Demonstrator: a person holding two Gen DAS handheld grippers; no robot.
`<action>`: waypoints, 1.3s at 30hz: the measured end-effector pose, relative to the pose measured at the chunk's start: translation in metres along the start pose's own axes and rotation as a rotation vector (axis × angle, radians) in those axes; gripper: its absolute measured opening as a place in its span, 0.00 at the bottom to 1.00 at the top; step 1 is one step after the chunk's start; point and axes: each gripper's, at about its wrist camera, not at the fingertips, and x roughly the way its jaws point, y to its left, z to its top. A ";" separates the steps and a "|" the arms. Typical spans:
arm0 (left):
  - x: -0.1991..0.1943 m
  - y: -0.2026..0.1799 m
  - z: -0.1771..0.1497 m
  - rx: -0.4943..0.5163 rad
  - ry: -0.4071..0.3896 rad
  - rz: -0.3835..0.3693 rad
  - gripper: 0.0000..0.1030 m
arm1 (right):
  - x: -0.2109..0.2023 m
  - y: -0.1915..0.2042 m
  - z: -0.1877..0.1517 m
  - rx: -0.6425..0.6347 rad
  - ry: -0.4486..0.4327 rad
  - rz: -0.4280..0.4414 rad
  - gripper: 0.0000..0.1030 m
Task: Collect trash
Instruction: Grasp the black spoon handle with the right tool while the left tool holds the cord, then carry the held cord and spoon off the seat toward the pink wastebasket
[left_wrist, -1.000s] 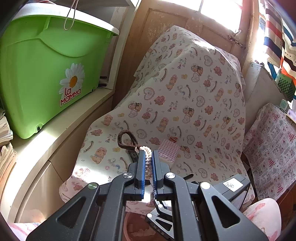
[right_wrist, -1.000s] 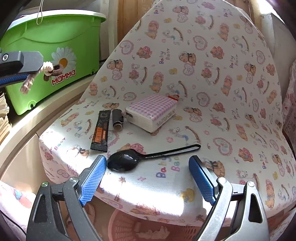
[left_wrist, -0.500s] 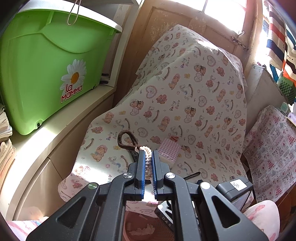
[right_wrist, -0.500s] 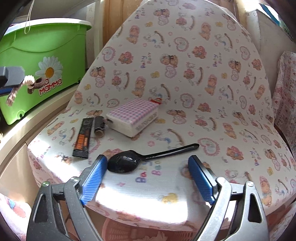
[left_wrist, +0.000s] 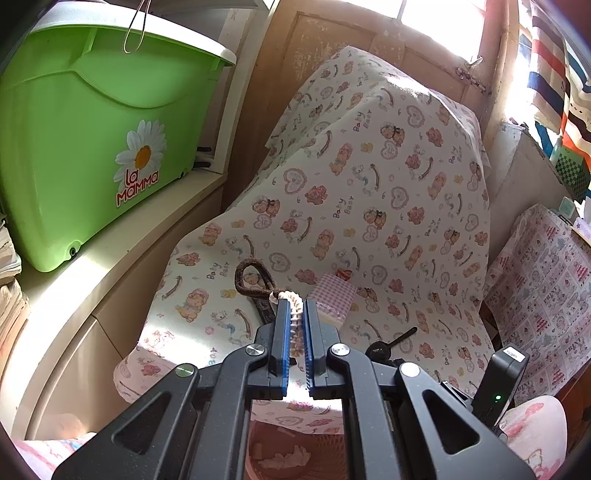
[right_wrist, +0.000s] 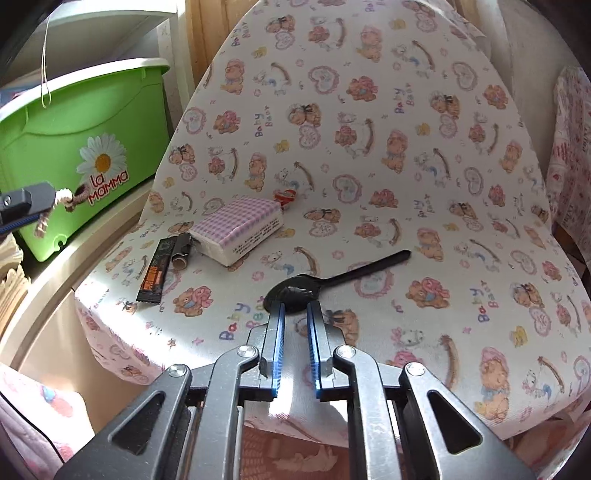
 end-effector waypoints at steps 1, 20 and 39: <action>0.000 0.000 0.000 0.000 0.000 0.000 0.06 | -0.003 -0.003 0.000 0.015 -0.003 -0.001 0.13; 0.005 -0.004 -0.005 0.022 0.020 0.007 0.06 | 0.047 -0.012 0.033 0.074 0.051 -0.132 0.76; 0.004 -0.011 -0.005 0.035 0.019 0.001 0.06 | 0.027 -0.018 0.018 -0.012 0.054 0.053 0.05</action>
